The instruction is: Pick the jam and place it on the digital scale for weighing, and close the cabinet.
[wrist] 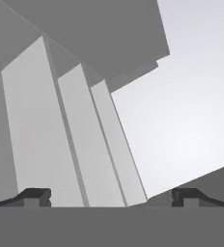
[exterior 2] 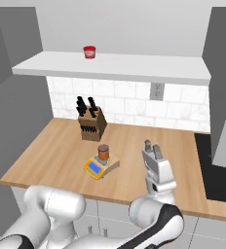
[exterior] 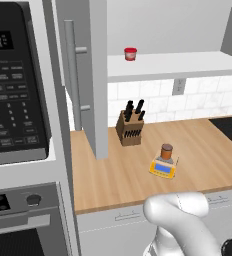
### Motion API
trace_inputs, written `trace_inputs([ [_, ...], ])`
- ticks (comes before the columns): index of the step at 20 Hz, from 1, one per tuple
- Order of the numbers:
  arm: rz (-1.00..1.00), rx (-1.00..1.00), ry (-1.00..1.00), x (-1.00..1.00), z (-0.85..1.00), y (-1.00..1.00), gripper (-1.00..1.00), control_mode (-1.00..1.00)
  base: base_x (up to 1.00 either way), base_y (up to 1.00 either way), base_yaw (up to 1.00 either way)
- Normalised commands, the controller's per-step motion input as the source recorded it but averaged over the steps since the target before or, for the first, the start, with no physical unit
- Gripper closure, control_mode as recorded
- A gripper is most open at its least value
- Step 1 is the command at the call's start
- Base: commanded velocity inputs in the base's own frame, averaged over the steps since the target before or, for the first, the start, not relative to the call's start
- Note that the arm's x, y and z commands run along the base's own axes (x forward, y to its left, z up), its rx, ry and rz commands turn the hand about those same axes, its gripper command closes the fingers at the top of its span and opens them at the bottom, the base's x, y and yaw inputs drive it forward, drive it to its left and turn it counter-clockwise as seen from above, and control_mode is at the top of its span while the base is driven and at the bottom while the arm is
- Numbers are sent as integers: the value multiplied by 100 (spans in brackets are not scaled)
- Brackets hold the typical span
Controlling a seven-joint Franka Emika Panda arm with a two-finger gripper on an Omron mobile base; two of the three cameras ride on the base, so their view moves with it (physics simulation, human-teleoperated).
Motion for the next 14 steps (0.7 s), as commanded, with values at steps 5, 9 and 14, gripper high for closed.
trace_inputs([
  [5,-21,3,4,1,-5,-56,-100,-100,0,0,0],
  [9,-21,5,18,4,0,-85,-100,-100,0,0,0],
  [14,-17,4,14,7,-6,-76,-100,-100,0,0,0],
])
